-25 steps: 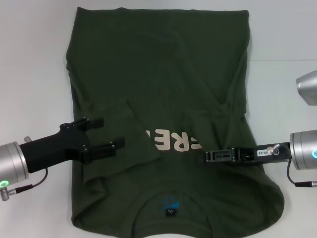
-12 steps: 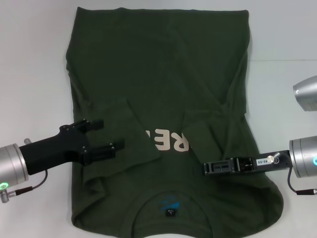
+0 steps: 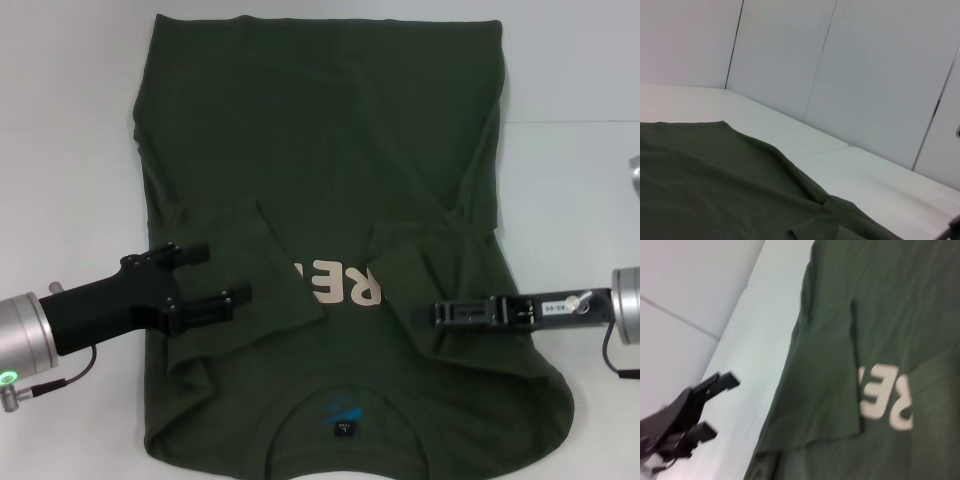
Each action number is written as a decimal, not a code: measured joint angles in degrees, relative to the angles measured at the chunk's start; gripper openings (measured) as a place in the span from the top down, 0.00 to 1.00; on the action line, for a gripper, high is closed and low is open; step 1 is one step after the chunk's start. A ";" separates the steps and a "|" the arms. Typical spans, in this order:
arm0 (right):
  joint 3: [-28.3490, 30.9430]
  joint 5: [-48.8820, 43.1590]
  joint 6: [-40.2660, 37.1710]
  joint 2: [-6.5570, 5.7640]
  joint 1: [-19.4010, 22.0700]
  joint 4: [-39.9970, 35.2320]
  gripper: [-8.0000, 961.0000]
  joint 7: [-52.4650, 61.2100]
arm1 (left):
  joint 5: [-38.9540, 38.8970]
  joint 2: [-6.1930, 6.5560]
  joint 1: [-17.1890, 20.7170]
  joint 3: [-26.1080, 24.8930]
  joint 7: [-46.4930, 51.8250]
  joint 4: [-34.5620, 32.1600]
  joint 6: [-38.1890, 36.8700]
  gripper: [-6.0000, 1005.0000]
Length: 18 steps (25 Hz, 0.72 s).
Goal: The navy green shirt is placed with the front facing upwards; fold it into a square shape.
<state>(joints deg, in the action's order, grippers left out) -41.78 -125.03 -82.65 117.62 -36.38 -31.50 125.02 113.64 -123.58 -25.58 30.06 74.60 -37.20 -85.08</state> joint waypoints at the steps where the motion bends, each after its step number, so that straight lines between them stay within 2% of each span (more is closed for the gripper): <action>1: 0.50 0.01 0.53 -0.12 0.05 -0.16 0.04 -0.12 | 0.00 0.00 0.00 0.00 0.00 0.00 0.00 0.07; 5: 1.68 0.04 4.64 -0.25 -0.07 -0.33 0.04 -0.22 | 0.00 0.01 0.00 0.00 -0.01 -0.02 0.01 0.07; 11: 1.08 0.02 11.23 1.19 -1.46 -0.32 0.04 -1.22 | -0.03 -0.05 -0.14 0.00 -0.03 -0.01 0.01 0.07; 18: -1.09 0.08 17.06 2.01 -3.27 1.16 0.04 -1.81 | -0.08 -0.04 -0.39 0.00 0.00 -0.02 0.13 0.07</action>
<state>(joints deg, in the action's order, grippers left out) -42.87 -124.95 -65.60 119.62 -39.65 -30.34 123.22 113.56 -123.62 -25.97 30.06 74.60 -37.22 -84.95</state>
